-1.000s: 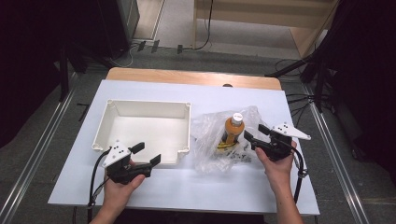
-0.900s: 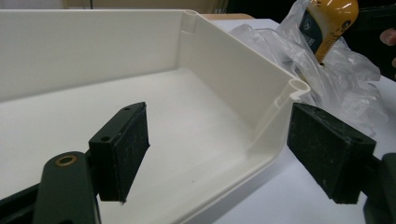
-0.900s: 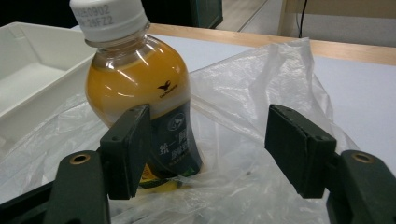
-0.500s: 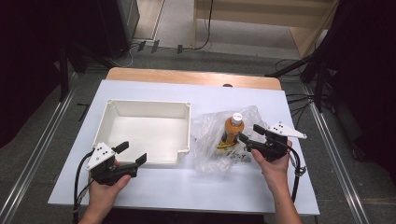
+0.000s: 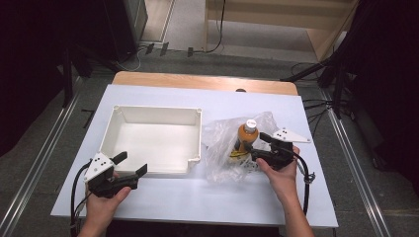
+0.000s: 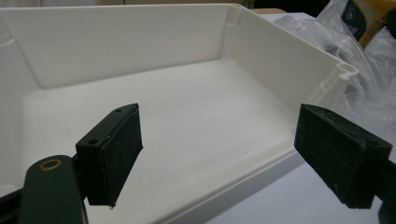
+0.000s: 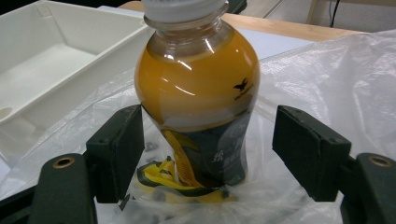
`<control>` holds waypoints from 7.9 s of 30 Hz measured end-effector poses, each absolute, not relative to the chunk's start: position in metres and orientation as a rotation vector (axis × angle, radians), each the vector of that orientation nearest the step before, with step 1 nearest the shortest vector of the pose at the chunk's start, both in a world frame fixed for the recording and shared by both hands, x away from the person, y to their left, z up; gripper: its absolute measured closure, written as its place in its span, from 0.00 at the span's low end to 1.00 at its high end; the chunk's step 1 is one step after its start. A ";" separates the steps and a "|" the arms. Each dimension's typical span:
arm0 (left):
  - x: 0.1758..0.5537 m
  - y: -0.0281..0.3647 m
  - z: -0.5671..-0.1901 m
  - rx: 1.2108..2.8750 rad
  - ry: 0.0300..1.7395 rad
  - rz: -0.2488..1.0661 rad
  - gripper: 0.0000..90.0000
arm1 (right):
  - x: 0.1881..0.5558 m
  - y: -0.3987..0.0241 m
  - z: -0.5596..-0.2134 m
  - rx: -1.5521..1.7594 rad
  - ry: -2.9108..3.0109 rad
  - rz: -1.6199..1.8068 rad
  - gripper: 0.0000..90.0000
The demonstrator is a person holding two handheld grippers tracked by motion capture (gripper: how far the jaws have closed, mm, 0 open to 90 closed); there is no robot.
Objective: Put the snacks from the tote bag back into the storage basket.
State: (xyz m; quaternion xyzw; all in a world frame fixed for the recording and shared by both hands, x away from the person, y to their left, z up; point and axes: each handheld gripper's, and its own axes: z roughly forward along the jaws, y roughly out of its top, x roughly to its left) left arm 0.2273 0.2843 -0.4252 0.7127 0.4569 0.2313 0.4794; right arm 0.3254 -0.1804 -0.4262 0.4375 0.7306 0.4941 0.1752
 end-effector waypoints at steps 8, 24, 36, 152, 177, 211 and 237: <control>0.225 0.296 -0.424 1.728 1.139 0.584 0.12 | 0.334 -0.171 -0.430 1.259 2.092 1.373 0.30; 0.227 0.306 -0.426 1.702 1.173 0.582 0.12 | 0.346 -0.158 -0.436 1.274 2.116 1.335 0.35; 0.228 0.303 -0.428 1.708 1.166 0.577 0.14 | 0.346 -0.155 -0.437 1.270 2.100 1.277 0.42; 0.219 0.319 -0.425 1.672 1.163 0.580 0.15 | 0.352 -0.047 -0.363 1.021 2.122 1.482 0.43; 0.212 0.313 -0.422 1.684 1.114 0.587 0.15 | 0.356 -0.017 -0.360 0.974 2.169 1.498 0.43; 0.208 0.317 -0.422 1.675 1.121 0.590 0.15 | 0.365 0.008 -0.382 0.957 2.244 1.476 0.43; 0.209 0.317 -0.422 1.673 1.126 0.586 0.15 | 0.366 0.003 -0.418 0.995 2.307 1.417 0.42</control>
